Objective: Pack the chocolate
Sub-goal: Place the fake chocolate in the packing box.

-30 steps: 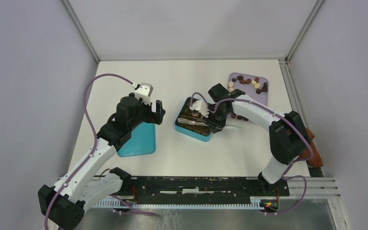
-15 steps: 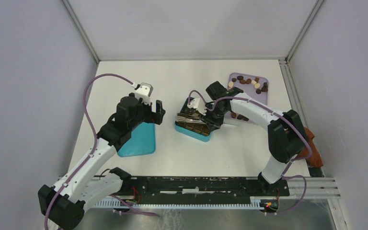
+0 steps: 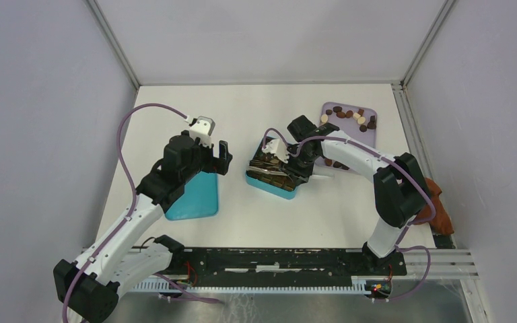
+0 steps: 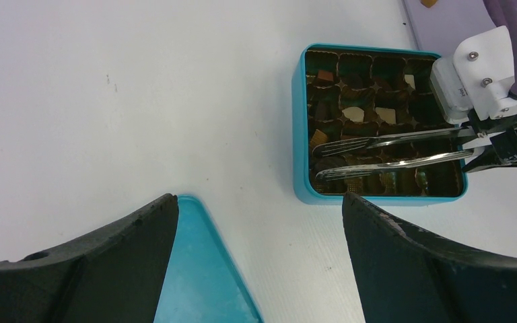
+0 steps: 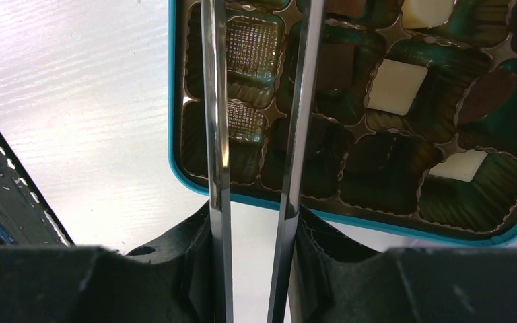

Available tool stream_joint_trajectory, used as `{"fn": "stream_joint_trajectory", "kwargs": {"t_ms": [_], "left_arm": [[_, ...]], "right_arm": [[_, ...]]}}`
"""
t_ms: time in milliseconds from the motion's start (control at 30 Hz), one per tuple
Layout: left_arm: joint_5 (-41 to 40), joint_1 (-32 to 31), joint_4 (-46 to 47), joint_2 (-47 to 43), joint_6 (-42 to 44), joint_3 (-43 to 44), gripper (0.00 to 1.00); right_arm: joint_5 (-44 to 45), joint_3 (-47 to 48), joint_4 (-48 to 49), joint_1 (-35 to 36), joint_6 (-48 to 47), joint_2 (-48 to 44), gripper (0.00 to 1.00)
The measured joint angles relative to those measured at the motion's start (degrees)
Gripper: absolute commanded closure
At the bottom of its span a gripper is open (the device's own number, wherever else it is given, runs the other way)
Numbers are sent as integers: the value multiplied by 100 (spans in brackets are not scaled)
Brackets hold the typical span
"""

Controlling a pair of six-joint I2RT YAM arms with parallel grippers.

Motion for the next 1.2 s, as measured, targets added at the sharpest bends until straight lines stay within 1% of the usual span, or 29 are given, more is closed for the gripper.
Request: {"fn": "stream_joint_trajectory", "kwargs": {"t_ms": [233, 600, 833, 967, 1167, 1200], "left_arm": [[0, 0, 0, 11, 0, 0, 4], [0, 0, 0, 35, 0, 0, 4], [-2, 0, 0, 35, 0, 0, 4], [-7, 0, 0, 35, 0, 0, 4], [-35, 0, 0, 46, 0, 0, 4], [-39, 0, 0, 48, -2, 0, 4]], "right_arm": [[22, 0, 0, 0, 15, 0, 57], [-50, 118, -103, -2, 9, -28, 58], [-271, 116, -157, -125, -55, -437, 59], [-518, 103, -166, -577, -81, -719, 59], [-870, -291, 81, -1982, -76, -1263, 58], [-879, -435, 149, -2330, -72, -1368, 58]]}}
